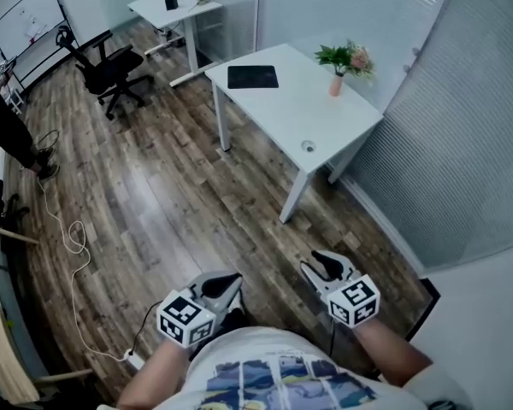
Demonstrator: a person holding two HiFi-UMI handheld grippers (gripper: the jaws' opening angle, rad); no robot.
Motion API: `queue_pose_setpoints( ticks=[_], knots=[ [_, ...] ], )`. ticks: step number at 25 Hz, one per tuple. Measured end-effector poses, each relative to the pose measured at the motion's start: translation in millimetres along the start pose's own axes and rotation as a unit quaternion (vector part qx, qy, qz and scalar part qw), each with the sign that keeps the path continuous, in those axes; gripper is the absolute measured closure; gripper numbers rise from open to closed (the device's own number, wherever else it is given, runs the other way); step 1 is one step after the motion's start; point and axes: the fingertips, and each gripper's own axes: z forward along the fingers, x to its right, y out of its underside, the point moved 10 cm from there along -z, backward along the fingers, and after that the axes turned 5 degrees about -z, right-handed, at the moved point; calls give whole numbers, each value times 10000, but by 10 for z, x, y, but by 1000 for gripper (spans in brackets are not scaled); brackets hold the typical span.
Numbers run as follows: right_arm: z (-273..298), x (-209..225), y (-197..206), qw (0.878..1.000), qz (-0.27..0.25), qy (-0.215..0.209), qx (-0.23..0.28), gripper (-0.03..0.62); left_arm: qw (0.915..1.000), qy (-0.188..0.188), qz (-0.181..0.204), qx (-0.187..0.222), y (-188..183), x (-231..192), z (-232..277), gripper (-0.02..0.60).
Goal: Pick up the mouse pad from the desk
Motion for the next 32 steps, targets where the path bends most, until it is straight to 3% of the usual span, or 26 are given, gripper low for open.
queue_pose_setpoints(
  ticks=[4, 15, 23, 32],
  knots=[
    [374, 117, -358, 9998, -122, 163, -23, 454, 9999, 19, 121, 40, -233, -412, -76, 580],
    [1287, 388, -963, 9987, -135, 489, 109, 464, 10000, 70, 16, -25, -492, -1389, -161, 580],
    [1521, 745, -1074, 9985, -143, 476, 239, 476, 10000, 72, -46, -10, -663, -1582, 148, 580],
    [1856, 1688, -1406, 9988, -326, 132, 336, 474, 9997, -236, 35, 90, -1282, -1732, 859, 580]
  ],
)
